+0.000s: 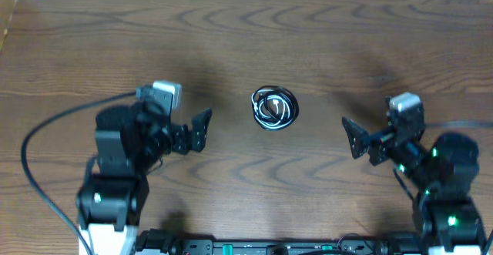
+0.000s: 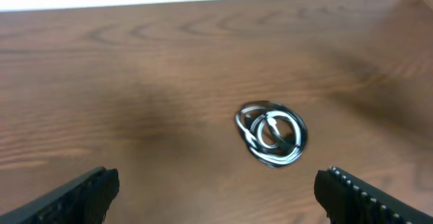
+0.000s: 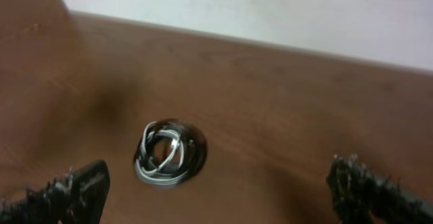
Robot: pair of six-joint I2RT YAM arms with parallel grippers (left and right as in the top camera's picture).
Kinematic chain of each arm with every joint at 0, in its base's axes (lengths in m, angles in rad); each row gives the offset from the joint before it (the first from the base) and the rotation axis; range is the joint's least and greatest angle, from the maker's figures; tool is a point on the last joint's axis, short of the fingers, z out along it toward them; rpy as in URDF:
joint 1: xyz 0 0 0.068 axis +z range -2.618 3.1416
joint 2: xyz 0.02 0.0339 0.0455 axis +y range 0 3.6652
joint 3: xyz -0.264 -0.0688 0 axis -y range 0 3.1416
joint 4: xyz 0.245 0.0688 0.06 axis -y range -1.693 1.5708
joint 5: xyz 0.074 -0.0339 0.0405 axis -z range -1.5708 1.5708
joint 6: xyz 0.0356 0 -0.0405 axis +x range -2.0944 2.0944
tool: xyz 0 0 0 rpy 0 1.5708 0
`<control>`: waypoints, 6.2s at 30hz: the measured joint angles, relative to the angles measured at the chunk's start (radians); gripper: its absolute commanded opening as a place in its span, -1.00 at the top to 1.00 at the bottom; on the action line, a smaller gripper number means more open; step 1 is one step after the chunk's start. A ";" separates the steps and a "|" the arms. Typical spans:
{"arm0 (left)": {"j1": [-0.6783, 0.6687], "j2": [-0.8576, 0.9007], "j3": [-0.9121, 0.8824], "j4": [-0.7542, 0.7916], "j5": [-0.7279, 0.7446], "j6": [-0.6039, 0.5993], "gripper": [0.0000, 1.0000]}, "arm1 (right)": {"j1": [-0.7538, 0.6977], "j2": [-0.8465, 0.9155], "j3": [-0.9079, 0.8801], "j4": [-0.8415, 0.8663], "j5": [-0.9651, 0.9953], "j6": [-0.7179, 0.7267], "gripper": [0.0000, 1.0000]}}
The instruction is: Untangle cables
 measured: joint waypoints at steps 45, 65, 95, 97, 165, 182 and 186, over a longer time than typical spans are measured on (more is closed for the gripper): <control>-0.354 1.052 0.397 0.142 -0.029 0.386 -0.13 | 0.000 0.566 0.383 -0.282 -0.241 0.004 -0.85; -0.362 0.922 0.397 0.182 -0.249 0.247 0.85 | 0.010 0.567 0.383 -0.171 -0.237 0.139 -0.65; -0.097 0.566 0.454 0.140 0.299 -0.289 0.85 | 0.208 0.774 0.383 0.113 -0.033 0.456 -0.39; -0.087 0.528 0.458 0.143 0.383 -0.330 0.85 | 0.212 0.798 0.383 0.144 -0.032 0.470 -0.37; 0.006 0.926 0.463 -0.117 0.629 0.055 -0.54 | 0.136 0.690 0.388 0.017 -0.015 0.610 0.98; -0.283 1.011 0.463 0.003 0.438 0.312 -0.53 | 0.137 0.690 0.388 0.026 -0.015 0.615 0.98; -0.310 1.011 0.463 0.053 0.406 0.400 -0.53 | 0.137 0.691 0.388 0.026 -0.014 0.616 0.98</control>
